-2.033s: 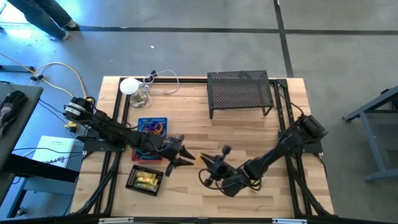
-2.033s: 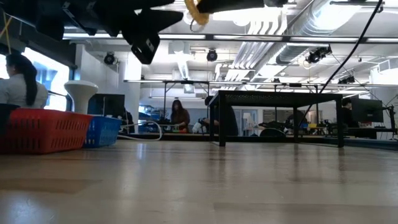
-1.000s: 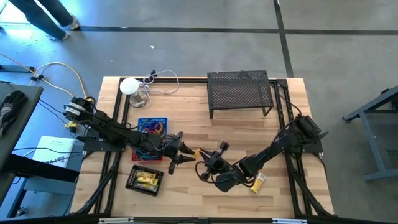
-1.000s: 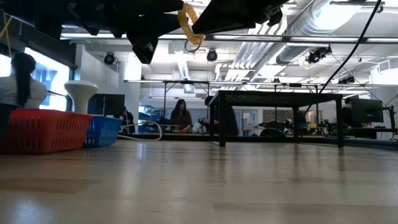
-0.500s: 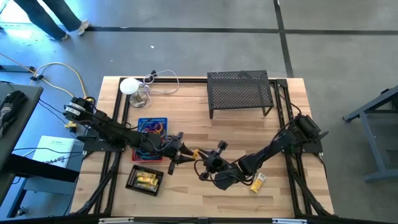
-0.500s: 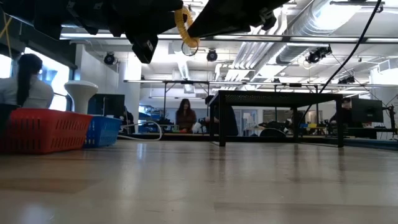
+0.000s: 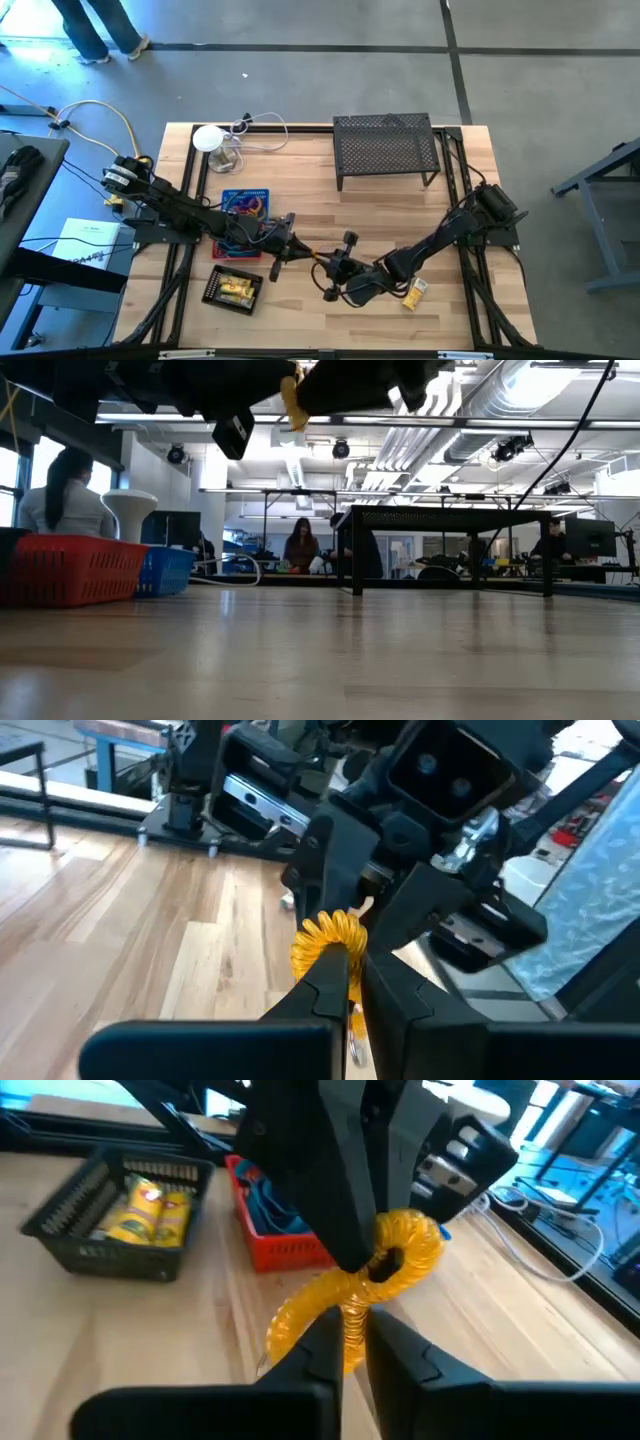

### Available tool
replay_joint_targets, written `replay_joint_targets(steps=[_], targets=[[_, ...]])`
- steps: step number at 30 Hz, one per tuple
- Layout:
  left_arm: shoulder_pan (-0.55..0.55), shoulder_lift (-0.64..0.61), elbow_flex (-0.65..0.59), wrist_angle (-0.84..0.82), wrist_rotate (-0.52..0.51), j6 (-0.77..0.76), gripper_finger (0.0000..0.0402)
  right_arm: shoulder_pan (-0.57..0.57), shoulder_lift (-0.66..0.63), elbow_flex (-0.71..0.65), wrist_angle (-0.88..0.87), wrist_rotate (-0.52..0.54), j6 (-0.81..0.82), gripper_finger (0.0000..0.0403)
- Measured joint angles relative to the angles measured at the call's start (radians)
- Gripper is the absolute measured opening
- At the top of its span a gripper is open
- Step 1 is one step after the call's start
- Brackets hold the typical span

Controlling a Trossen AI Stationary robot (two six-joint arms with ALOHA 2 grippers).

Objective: Pick & Place Office Desk Supplies
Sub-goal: Put the yellow spring keychain into the blue bin

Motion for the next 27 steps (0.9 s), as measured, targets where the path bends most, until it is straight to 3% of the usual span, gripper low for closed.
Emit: replay_joint_targets(steps=[7,14,22,27], targets=[[0.001,-0.002,0.001,-0.035,0.012,-0.001,0.0007,0.054,-0.041,0.002,0.013,0.038,0.009,0.0133],[0.001,-0.135,0.000,-0.352,-0.002,-0.023,0.0006,0.126,-0.042,0.001,-0.013,0.098,0.003,0.0230],[0.001,-0.413,0.054,-0.927,-0.252,-0.136,0.0005,0.162,-0.041,0.001,-0.020,0.097,0.043,0.0251],[0.004,-0.530,0.076,-1.184,-0.358,-0.212,0.0005,0.158,-0.041,0.001,-0.040,0.095,0.091,0.0245]])
